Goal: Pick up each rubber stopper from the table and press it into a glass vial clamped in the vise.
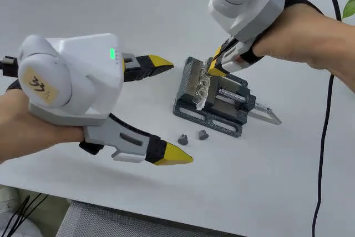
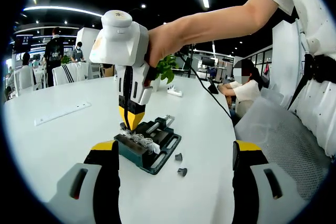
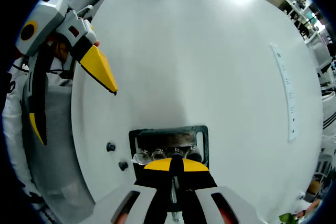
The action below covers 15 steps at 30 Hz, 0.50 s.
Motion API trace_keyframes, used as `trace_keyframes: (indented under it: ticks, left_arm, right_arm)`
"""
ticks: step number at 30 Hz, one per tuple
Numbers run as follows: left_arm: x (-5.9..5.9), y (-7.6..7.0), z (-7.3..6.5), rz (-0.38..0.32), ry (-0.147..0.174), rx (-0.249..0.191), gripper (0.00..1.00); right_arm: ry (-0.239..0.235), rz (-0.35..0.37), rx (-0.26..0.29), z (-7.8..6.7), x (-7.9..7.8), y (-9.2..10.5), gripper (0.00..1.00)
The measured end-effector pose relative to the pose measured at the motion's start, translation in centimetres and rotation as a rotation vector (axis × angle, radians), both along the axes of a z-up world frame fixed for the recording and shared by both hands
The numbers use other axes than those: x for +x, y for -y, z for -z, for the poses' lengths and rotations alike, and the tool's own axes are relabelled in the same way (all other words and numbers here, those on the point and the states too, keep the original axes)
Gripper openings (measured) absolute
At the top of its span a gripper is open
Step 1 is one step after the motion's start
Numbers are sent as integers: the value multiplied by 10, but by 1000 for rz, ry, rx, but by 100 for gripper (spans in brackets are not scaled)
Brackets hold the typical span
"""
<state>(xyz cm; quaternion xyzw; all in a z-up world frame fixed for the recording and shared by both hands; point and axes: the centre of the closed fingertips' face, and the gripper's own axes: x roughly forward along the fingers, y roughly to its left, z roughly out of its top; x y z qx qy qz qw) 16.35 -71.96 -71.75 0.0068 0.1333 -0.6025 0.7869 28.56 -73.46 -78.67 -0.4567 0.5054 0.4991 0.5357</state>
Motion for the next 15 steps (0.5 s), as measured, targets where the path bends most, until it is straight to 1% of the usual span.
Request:
trace_keyframes:
  ticks: [6, 10, 15]
  left_arm:
    - [3, 1, -2, -4, 1, -5, 89]
    - [3, 1, -2, -2, 2, -2, 88]
    - [5, 0, -2, -8, 2, -3, 88]
  right_arm:
    - [11, 3, 2, 0, 0, 0, 0]
    - [15, -3, -8, 0, 2, -1, 0]
    - [18, 7, 17, 0, 1, 0, 0]
